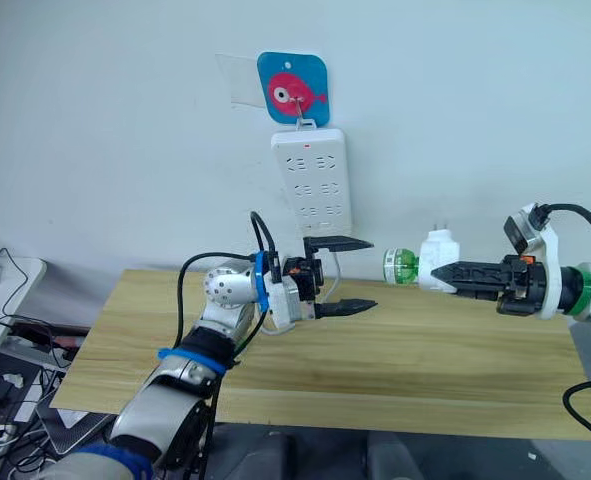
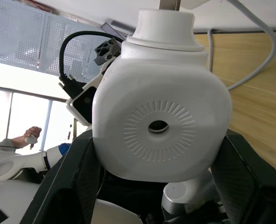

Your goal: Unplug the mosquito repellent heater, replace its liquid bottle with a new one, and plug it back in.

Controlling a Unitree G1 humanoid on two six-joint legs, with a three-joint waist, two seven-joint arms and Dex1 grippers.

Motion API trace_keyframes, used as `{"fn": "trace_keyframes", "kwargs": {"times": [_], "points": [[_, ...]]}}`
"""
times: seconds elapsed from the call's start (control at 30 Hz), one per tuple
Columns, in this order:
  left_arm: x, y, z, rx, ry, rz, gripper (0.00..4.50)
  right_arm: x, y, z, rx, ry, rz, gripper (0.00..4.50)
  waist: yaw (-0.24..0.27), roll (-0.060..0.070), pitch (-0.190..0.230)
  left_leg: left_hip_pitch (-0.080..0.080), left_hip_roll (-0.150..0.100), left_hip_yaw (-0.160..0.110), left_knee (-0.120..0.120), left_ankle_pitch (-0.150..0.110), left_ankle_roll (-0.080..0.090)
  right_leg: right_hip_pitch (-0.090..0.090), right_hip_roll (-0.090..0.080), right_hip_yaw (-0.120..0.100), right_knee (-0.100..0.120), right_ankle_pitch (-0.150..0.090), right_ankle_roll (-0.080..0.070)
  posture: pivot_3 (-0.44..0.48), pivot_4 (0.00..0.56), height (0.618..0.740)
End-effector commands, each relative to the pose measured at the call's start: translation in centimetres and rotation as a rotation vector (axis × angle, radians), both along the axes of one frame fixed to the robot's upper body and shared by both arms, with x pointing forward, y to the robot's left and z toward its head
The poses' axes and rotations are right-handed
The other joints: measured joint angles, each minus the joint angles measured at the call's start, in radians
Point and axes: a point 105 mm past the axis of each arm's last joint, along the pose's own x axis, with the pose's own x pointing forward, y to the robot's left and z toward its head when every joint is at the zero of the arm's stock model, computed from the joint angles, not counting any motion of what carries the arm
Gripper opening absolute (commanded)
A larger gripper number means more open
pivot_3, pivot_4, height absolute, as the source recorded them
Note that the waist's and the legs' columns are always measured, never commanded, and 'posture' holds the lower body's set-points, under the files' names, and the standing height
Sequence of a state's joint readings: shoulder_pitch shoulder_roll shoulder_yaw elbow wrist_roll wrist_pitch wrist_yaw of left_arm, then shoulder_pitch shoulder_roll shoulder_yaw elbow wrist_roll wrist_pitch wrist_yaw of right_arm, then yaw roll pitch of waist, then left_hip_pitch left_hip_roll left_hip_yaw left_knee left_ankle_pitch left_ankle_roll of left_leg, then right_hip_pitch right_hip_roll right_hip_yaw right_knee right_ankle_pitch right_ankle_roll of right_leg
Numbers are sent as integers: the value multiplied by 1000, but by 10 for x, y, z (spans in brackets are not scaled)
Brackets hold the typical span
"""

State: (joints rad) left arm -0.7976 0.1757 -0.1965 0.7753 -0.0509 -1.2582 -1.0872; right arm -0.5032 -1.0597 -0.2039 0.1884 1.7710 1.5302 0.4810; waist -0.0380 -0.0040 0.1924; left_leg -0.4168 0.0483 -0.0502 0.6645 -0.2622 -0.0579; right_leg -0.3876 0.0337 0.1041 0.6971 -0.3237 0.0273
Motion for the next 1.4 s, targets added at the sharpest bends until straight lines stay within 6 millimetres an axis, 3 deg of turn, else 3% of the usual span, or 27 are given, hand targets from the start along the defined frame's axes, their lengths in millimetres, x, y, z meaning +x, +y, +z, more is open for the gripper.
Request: {"fn": "trace_keyframes", "kwargs": {"times": [0.03,0.47,0.57,0.73,0.9,0.97,1.03,1.17,1.27,1.4], "points": [[-1,-4,8,-56,-85,-8,4488,-3,11,16,40,-65,43,2970,0,0,0,0,0,0,0,0,0,0,-1,0,0,0,1,-74,174,740],[-1,-16,15,-83,-154,-31,4488,-9,23,15,39,-65,75,2970,-12,0,0,-1,-1,-2,1,1,1,0,-2,-2,1,1,2,-82,151,740],[-3,-17,15,-85,-165,-42,3888,-10,23,15,36,-64,78,2970,-13,0,0,-1,-1,-2,1,1,2,0,-2,-2,1,1,2,-81,147,740],[-4,-19,17,-96,-169,-48,2344,-10,24,15,32,-65,84,2970,-17,0,0,-1,-1,-2,1,2,2,0,-2,-2,2,1,2,-81,145,740],[-8,-19,14,-102,-130,-73,2232,-12,20,11,-4,-54,69,2970,-18,1,-1,-1,-1,-3,1,2,3,0,-2,-2,2,1,2,-71,140,740],[1,-24,10,-90,100,-53,2232,-18,19,7,-61,-61,83,2970,-18,2,-2,-1,-1,-3,1,2,3,0,-2,-3,2,1,2,-68,134,740],[9,-25,9,-70,504,-127,2232,-18,17,8,-75,-71,76,2970,-18,3,-3,-1,-1,-3,0,2,2,0,-3,-3,2,1,2,-66,133,740],[-1,-19,13,22,965,-294,2232,-15,16,13,-81,-99,70,2970,-33,3,-3,-1,-1,-7,1,4,2,-1,-2,-6,4,1,2,-66,127,740],[1,-15,19,72,1537,-411,2232,-17,20,17,-81,-118,91,2970,-46,3,-3,0,-2,-8,0,6,7,0,-1,-7,8,0,2,-69,129,740],[5,-8,28,88,1932,-542,2232,-22,22,16,-105,-119,119,2970,-51,3,-2,1,-3,-10,2,8,10,-1,-1,-8,14,-1,4,-77,130,740]]}}
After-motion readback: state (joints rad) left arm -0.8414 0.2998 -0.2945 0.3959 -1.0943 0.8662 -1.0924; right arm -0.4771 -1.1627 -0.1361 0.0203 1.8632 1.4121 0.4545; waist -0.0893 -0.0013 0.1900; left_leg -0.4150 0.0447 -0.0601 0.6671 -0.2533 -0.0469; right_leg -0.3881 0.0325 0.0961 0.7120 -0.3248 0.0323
